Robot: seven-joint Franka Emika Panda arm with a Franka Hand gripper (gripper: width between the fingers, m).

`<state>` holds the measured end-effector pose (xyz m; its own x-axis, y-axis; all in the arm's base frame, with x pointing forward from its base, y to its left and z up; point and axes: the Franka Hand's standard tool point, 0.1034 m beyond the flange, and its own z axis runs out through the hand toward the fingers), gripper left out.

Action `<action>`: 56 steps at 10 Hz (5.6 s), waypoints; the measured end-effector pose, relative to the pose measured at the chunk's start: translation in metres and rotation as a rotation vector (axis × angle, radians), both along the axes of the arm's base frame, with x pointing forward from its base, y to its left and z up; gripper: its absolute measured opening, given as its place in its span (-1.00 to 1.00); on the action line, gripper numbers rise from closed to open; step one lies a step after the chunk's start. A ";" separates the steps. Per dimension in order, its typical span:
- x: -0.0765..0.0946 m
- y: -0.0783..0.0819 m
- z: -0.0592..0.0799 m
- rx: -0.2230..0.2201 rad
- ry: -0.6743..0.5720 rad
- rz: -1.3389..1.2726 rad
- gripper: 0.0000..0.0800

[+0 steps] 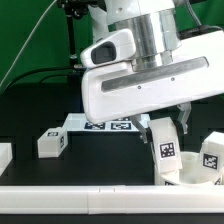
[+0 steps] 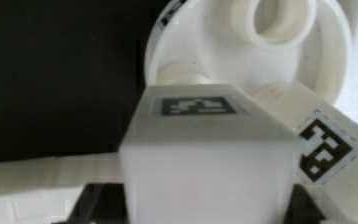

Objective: Assemble stool

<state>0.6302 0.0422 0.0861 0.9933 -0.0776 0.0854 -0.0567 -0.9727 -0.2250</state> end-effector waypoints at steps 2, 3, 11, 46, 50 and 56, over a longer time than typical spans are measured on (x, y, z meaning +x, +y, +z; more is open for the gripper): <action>0.003 -0.001 -0.001 0.020 0.044 -0.256 -0.16; 0.006 -0.003 -0.001 0.054 0.067 -0.403 -0.16; 0.013 0.013 -0.002 0.234 0.167 -1.028 -0.16; 0.001 -0.025 0.057 0.016 0.274 -0.781 -0.15; 0.021 -0.025 0.082 -0.097 0.193 -0.622 -0.15; 0.030 -0.019 0.084 -0.224 0.113 -0.471 -0.15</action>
Offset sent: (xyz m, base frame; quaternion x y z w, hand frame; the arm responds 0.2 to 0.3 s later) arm 0.0211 0.0168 -0.0097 0.0850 0.0234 0.3613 0.9283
